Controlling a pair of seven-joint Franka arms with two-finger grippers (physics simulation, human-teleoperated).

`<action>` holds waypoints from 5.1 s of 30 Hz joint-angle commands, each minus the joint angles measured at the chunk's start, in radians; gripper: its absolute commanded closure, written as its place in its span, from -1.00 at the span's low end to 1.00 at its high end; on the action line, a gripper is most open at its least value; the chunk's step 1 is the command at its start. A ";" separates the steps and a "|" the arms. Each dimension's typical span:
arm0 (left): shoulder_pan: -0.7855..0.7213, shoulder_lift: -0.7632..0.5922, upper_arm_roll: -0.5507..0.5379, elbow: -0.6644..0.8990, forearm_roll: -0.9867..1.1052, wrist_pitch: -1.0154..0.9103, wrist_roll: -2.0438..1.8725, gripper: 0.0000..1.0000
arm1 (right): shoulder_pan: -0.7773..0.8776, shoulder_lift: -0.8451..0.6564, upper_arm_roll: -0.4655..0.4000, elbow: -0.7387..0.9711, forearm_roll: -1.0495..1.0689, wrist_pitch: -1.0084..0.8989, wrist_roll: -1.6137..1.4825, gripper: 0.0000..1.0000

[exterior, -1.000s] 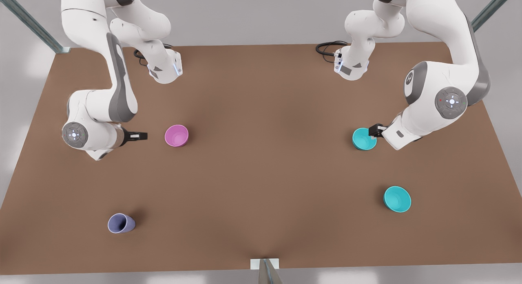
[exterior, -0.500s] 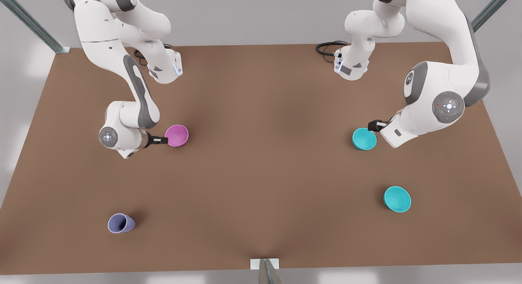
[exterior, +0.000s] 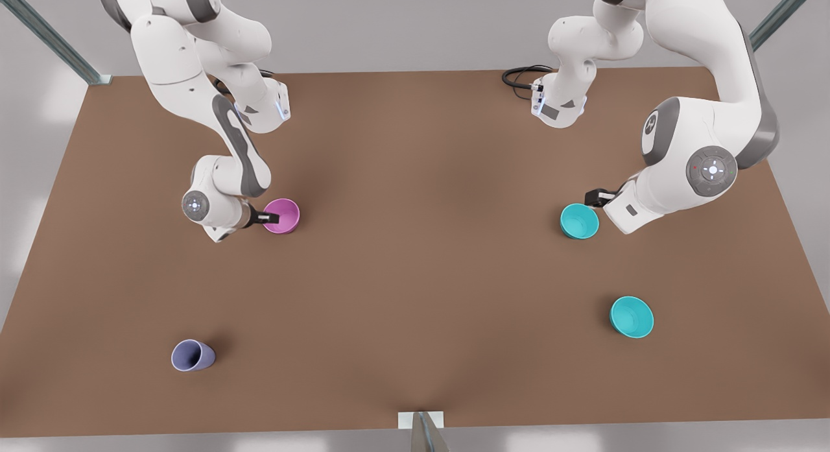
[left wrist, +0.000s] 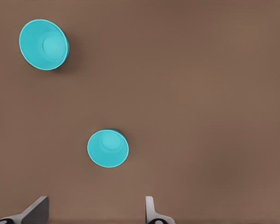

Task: Stack the blue bowl on the pink bowl

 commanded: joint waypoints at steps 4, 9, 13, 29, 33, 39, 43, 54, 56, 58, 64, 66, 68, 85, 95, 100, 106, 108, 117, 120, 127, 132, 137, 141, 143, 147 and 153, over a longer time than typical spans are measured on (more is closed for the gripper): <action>-0.001 -0.001 -0.001 0.004 -0.001 -0.008 0.000 -1.00 | 0.000 0.014 0.006 0.011 0.007 0.053 -0.035 0.53; -0.001 -0.003 -0.001 0.004 -0.001 -0.008 0.000 -1.00 | 0.001 -0.026 0.035 0.022 0.028 0.032 -0.029 0.57; 0.000 -0.001 -0.001 0.004 -0.001 -0.008 0.000 -1.00 | 0.001 -0.038 0.084 0.101 0.126 -0.037 -0.027 0.57; -0.001 -0.003 -0.002 0.023 -0.001 -0.031 0.000 -1.00 | 0.515 0.882 0.124 1.462 0.249 0.204 0.471 0.57; -0.001 -0.003 -0.001 0.023 -0.001 -0.037 0.000 -1.00 | 0.552 0.925 0.126 1.467 0.249 0.257 0.459 0.57; -0.003 -0.003 -0.001 0.023 -0.001 -0.037 0.000 -1.00 | 0.548 0.899 0.138 1.467 0.264 0.240 0.468 -0.99; 0.023 0.030 0.002 0.023 0.001 -0.036 -0.002 -1.00 | 0.411 0.603 0.005 1.418 0.314 -0.365 0.418 -1.00; 0.270 0.140 0.139 -0.482 -0.122 0.607 0.506 -1.00 | -0.104 -0.206 -0.021 0.928 -0.202 -1.027 -0.001 -1.00; 0.233 0.138 0.137 -0.517 -0.162 0.622 0.506 -1.00 | -0.098 -0.110 -0.017 1.005 -0.200 -1.034 -0.008 -1.00; 0.217 0.137 0.137 -0.552 -0.162 0.624 0.590 -1.00 | -0.091 -0.081 -0.017 1.028 -0.210 -1.045 -0.001 -1.00; 0.174 0.137 0.136 -0.621 -0.164 0.624 0.593 -1.00 | -0.065 -0.015 -0.023 1.060 -0.279 -1.053 -0.136 -1.00; 0.161 0.146 0.134 -0.624 -0.164 0.627 0.593 -1.00 | -0.040 -0.093 -0.015 1.017 -0.268 -1.010 -0.066 -1.00; 0.157 0.174 0.134 -0.623 -0.164 0.627 0.593 -1.00 | -0.003 -0.133 -0.014 0.984 -0.280 -0.952 -0.041 -1.00; 0.140 0.217 0.130 -0.621 -0.170 0.641 0.593 0.47 | -0.003 -0.287 -0.017 0.747 -0.294 -0.763 -0.057 -1.00; -0.144 0.293 0.120 -0.114 -0.245 0.263 -0.123 0.57 | -0.002 -0.276 -0.015 0.766 -0.294 -0.795 -0.051 -1.00; -0.282 0.559 0.114 0.330 -0.289 0.208 -0.362 0.57 | 0.001 -0.230 -0.014 0.839 -0.291 -0.852 -0.047 -1.00; -0.334 0.663 0.114 0.417 -0.291 0.213 -0.425 0.57 | 0.003 -0.202 -0.014 0.879 -0.292 -0.890 -0.050 -1.00; -0.331 0.663 0.114 0.400 -0.291 0.213 -0.425 0.57 | 0.003 -0.202 -0.014 0.879 -0.292 -0.890 -0.050 -1.00; -0.303 0.669 0.114 0.389 -0.315 0.311 -0.425 0.57 | 0.000 -0.190 -0.015 0.887 -0.291 -0.898 -0.057 -1.00; -0.299 0.672 0.114 0.388 -0.314 0.322 -0.422 0.57 | 0.000 -0.190 -0.015 0.888 -0.291 -0.898 -0.057 -1.00; -0.297 0.685 0.099 0.371 -0.317 0.317 -0.425 0.57 | 0.000 -0.190 -0.015 0.888 -0.289 -0.898 -0.057 -1.00; -0.290 0.689 0.099 0.373 -0.315 0.320 -0.422 0.57 | 0.000 -0.189 -0.015 0.888 -0.289 -0.898 -0.057 -1.00; -0.288 0.692 0.099 0.371 -0.309 0.317 -0.422 0.37 | 0.000 -0.189 -0.015 0.888 -0.289 -0.898 -0.057 -1.00; -0.281 0.691 0.099 0.340 -0.306 0.315 -0.421 -1.00 | 0.000 -0.189 -0.015 0.888 -0.289 -0.898 -0.057 -1.00; -0.236 0.602 0.108 0.353 -0.227 0.075 -0.372 -1.00 | 0.000 -0.189 -0.015 0.888 -0.289 -0.898 -0.057 -1.00; -0.219 0.338 0.110 0.362 0.034 -0.178 -0.116 -1.00 | 0.000 -0.189 -0.015 0.888 -0.289 -0.898 -0.057 -1.00; -0.219 0.023 0.113 0.259 0.062 -0.174 -0.011 -1.00 | 0.000 -0.189 -0.015 0.888 -0.289 -0.898 -0.057 -1.00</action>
